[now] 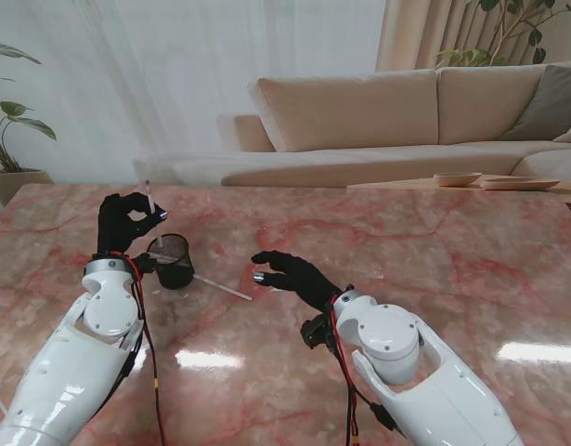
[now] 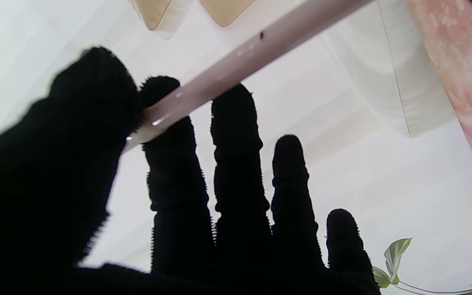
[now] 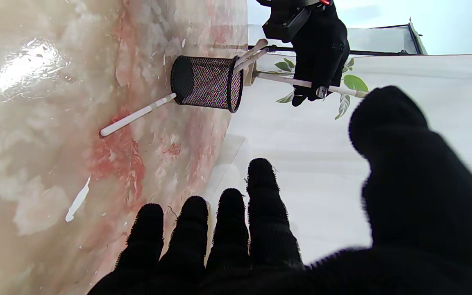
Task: Insert makeup brushes into the holder
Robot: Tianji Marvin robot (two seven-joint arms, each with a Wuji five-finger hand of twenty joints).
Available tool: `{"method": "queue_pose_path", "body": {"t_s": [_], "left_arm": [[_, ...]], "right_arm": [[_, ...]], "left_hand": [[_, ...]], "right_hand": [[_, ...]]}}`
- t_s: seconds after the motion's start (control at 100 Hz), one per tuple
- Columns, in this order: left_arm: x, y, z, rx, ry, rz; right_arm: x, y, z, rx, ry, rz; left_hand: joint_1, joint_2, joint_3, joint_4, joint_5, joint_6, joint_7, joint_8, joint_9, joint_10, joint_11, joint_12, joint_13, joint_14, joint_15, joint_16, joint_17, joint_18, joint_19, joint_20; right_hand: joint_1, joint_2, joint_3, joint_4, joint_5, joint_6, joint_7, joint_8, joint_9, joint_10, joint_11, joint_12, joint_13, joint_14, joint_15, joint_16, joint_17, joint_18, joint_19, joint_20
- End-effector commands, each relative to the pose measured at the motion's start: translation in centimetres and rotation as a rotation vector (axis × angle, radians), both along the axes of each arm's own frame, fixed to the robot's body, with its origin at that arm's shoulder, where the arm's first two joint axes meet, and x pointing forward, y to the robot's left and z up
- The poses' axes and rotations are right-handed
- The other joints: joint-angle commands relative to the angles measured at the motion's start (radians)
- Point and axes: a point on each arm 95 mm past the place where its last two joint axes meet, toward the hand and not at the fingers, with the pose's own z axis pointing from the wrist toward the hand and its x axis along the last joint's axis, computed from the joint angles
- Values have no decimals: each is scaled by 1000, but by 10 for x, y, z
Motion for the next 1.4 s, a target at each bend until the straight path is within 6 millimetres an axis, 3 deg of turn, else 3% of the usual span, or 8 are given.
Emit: {"method": "queue_pose_path", "body": {"t_s": [0.0,0.35,0.96,1.39], "left_arm": [[3,-5,-3,-17,7,5],[17,-13,-20,-25,54,9],[24,-18,-42,-37,106,-2],[24,-21,-54,-10,135,-18]], "right_arm": [[-3,0,-6,5,28,6],[-4,-3,-8,10,45,-3],[-4,-8,-11,12,63,-12],[-4,-9,-12,18,70,-18]], "left_hand": [[-10,-19,43,-31,34,-66,37,4,57,-62,-19,-3,-26,-58,-23,-8,-21,-43,-33,26],[-6,-21,40,-30,35,-66,40,5,56,-62,-18,-1,-39,-52,-20,-6,-24,-46,-45,39],[12,-16,35,-23,34,-53,33,-1,47,-52,-22,14,-56,-23,-12,-3,-32,-47,-74,60],[62,23,-7,8,31,-25,-28,-17,15,-39,-58,67,-86,12,-5,2,-32,-38,-131,93]], "right_hand": [[-35,4,18,25,-16,-34,6,3,-25,-7,-1,-5,-14,-19,-5,16,-5,-23,-20,-17],[-37,8,34,23,-14,-36,7,4,-19,-6,6,-3,-12,-19,1,18,-6,-23,-15,-15],[-34,12,60,21,-14,-35,8,5,-15,-7,9,-4,-11,-19,9,17,-7,-23,-11,-11],[-39,17,75,19,-14,-36,8,5,-11,-7,12,-3,-9,-19,15,16,-8,-24,-8,-8]]}}
